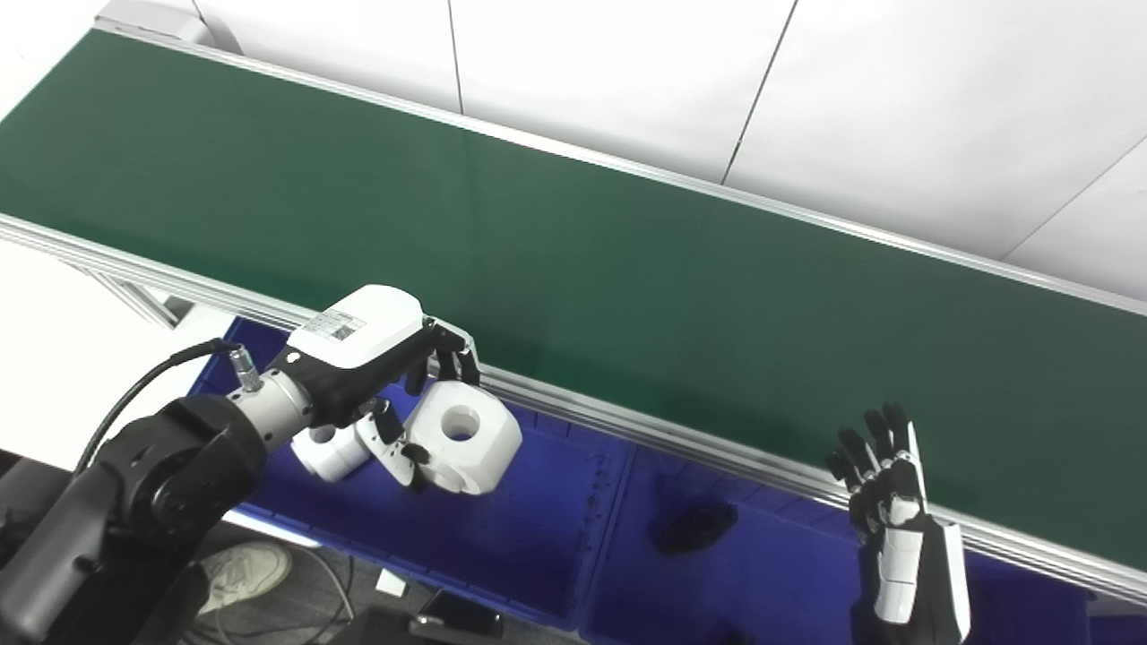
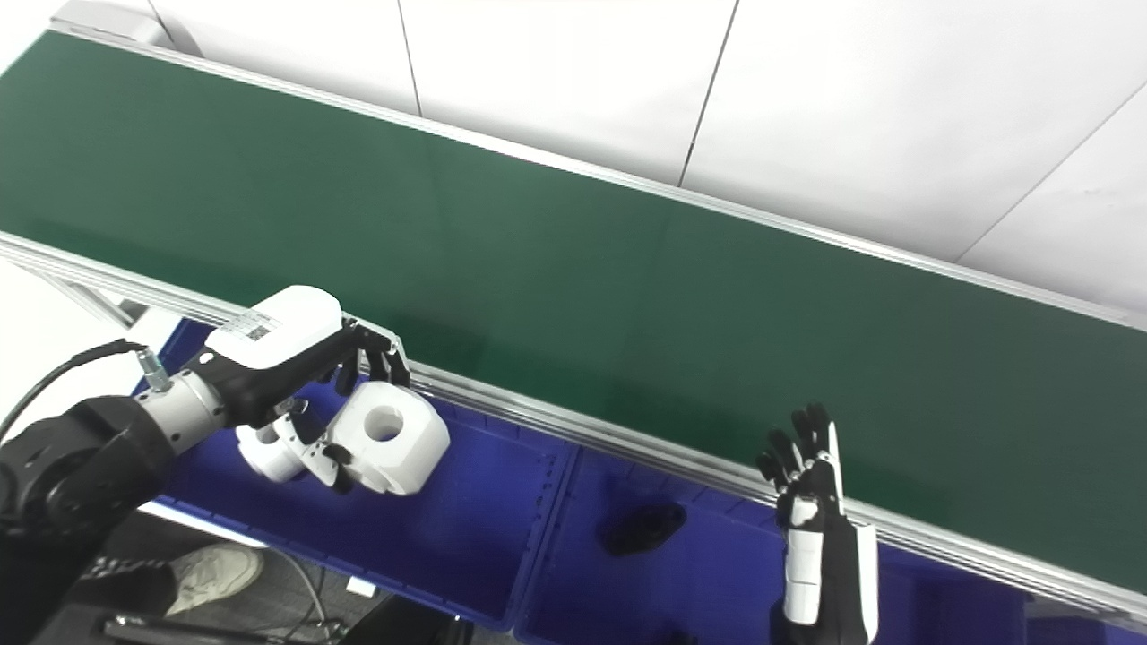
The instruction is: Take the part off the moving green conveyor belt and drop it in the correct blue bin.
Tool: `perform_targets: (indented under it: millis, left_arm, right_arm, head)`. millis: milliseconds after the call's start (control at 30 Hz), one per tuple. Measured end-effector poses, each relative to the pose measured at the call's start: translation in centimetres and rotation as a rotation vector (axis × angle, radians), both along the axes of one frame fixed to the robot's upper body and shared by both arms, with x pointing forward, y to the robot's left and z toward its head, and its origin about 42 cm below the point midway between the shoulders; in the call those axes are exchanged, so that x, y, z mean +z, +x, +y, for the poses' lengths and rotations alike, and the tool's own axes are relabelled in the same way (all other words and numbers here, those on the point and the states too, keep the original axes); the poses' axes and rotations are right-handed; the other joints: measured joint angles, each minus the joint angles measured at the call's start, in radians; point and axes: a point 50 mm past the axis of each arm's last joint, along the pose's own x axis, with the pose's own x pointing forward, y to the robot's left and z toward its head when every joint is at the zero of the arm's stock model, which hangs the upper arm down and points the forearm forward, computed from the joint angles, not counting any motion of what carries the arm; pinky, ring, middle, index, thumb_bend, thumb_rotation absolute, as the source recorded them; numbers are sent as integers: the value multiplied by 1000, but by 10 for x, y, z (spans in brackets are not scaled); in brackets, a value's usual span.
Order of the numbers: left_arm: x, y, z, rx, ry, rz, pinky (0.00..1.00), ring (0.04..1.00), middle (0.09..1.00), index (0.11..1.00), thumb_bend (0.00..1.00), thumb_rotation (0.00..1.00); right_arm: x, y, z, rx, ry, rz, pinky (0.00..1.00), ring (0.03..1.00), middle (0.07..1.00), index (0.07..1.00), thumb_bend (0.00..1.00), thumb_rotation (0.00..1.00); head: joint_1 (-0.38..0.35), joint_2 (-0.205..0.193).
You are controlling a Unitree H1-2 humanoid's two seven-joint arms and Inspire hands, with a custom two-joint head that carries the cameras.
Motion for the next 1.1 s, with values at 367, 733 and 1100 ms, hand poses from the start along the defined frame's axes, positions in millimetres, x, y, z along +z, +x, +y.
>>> perform_targets:
  millis: [367,733,1100]
  left_arm:
    - [-10,7,-4,-51,113,111,490,566,600,558,849,285]
    - [11,5,-2,-108,75,247,711,806,822,753,1000,512]
    - [88,-7,10,-114,-233,410,724,849,865,777,1000,493]
  right_arm:
    - [0,1,6,-11,5,4,883,916,955,995,767,1000]
    - [-1,1,9,-21,4,7,884,913,952,985,789,1000]
    - [0,2,11,-25,-4,6,870,910,952,987,791,1000]
  head:
    - [-15,-5]
    - [-31,-14]
    - [-66,-20]
